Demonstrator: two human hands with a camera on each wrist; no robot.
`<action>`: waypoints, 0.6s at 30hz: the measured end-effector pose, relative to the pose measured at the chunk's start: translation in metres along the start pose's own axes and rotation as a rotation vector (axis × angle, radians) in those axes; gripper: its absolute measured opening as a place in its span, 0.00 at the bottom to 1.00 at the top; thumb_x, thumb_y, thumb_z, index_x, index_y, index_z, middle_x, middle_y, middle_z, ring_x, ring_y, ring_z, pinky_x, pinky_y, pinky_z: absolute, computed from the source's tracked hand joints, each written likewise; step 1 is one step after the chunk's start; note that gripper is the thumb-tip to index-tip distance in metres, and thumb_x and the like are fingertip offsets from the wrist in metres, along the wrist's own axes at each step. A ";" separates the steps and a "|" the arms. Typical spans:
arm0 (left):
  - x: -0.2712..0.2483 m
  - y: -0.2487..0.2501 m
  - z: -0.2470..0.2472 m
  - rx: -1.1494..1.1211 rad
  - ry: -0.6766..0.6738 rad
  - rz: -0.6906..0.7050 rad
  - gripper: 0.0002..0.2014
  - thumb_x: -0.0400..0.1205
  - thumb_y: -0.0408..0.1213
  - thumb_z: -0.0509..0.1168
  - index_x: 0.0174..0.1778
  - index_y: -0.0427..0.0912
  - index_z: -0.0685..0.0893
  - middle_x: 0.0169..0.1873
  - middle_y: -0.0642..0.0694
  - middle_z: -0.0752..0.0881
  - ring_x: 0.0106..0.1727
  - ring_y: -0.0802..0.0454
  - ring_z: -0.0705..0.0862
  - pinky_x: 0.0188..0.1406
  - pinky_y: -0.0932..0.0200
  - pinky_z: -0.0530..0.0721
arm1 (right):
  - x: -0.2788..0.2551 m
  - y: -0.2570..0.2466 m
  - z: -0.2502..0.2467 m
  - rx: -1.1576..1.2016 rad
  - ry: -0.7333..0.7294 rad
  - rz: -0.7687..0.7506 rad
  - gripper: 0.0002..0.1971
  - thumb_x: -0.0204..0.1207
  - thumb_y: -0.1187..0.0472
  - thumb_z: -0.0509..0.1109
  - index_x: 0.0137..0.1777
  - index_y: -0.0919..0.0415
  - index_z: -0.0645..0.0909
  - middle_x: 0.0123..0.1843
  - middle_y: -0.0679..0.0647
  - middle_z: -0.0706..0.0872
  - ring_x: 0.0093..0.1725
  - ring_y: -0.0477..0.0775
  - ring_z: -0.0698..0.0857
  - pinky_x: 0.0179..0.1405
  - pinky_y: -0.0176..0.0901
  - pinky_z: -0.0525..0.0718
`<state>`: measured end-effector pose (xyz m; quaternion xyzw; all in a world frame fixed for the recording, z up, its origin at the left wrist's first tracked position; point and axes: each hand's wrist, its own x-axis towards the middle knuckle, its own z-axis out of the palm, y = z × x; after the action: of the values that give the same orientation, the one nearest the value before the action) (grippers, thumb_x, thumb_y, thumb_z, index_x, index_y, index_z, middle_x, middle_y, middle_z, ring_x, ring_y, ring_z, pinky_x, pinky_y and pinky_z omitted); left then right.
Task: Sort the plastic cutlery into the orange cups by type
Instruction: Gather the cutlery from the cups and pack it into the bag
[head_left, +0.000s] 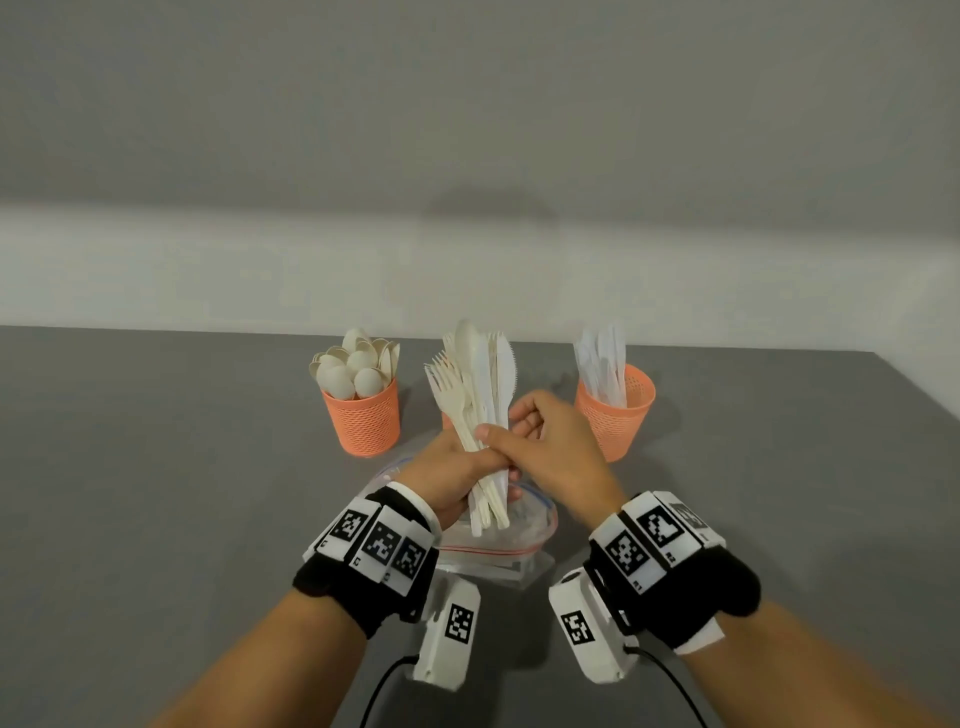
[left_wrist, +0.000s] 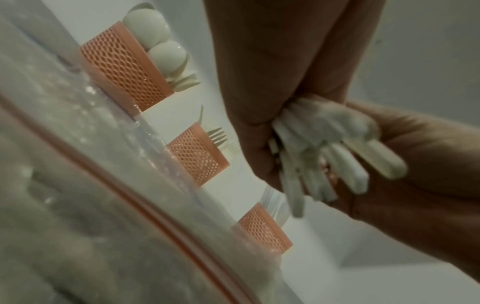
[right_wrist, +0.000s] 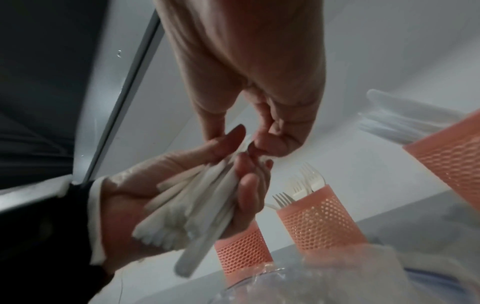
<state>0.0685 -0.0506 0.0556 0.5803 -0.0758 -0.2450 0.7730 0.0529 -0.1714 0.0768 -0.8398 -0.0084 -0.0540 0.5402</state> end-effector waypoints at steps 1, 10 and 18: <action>0.001 0.000 0.000 0.003 0.000 0.008 0.20 0.76 0.23 0.66 0.66 0.34 0.77 0.43 0.43 0.89 0.37 0.51 0.86 0.32 0.61 0.86 | 0.001 0.000 0.000 0.009 -0.017 0.014 0.13 0.70 0.55 0.75 0.46 0.62 0.77 0.32 0.50 0.80 0.26 0.45 0.80 0.27 0.35 0.82; 0.001 -0.002 0.001 -0.099 0.034 0.017 0.17 0.80 0.26 0.61 0.66 0.33 0.76 0.43 0.38 0.86 0.37 0.50 0.88 0.33 0.60 0.88 | 0.008 0.004 -0.003 0.040 -0.052 0.032 0.08 0.79 0.64 0.61 0.38 0.60 0.73 0.38 0.61 0.83 0.34 0.55 0.83 0.30 0.42 0.82; 0.000 0.002 0.001 -0.117 0.071 0.005 0.15 0.82 0.28 0.59 0.65 0.33 0.78 0.47 0.37 0.87 0.39 0.49 0.90 0.38 0.55 0.90 | 0.009 0.004 -0.007 0.064 -0.083 0.015 0.09 0.80 0.59 0.63 0.45 0.65 0.77 0.42 0.63 0.86 0.38 0.56 0.87 0.35 0.45 0.87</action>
<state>0.0689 -0.0513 0.0582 0.5422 -0.0353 -0.2263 0.8084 0.0618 -0.1796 0.0774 -0.8235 -0.0261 -0.0145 0.5665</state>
